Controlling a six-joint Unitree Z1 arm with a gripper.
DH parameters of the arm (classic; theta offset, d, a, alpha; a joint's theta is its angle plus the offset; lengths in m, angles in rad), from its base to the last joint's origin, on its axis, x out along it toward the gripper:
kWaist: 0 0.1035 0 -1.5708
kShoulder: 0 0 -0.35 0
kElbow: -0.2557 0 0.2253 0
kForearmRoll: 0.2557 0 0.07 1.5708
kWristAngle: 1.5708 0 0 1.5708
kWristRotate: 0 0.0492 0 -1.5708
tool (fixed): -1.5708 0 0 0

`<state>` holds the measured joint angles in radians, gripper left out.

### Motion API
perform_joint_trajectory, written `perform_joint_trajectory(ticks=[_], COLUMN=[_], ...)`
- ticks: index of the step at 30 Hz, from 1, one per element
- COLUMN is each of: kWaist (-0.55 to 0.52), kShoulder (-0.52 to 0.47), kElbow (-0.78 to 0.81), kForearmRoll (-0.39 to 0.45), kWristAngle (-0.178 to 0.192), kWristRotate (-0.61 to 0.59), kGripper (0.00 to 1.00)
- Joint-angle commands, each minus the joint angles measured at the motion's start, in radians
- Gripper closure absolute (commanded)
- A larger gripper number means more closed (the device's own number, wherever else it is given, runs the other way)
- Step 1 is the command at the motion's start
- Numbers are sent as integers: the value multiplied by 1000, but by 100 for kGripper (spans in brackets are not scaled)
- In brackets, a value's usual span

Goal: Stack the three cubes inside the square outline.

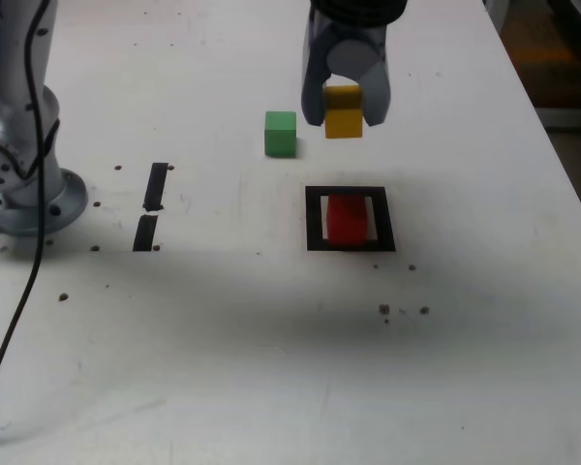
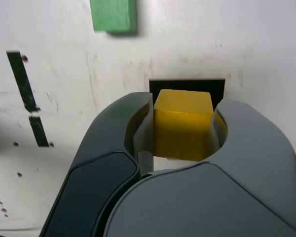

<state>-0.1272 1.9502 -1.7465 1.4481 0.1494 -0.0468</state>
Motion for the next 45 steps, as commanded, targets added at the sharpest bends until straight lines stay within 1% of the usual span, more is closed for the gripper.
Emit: perform_joint_trajectory(ticks=[1, 10, 17, 20, 31, 38, 45], kWaist=[-19, -112, -132, -136, -137, -135, -130], kShoulder=[-4, 12, 44, 53, 67, 66, 66], kElbow=[-2, 11, -5, -13, 2, 35, 60], kForearmRoll=[1, -1, -7, -9, -31, -48, -65], kWristAngle=[-6, -35, -83, -97, -115, -125, -141], kWristRotate=[-20, -126, -144, -146, -146, -143, -138], kGripper=[82, 82, 82, 82, 81, 76, 66])
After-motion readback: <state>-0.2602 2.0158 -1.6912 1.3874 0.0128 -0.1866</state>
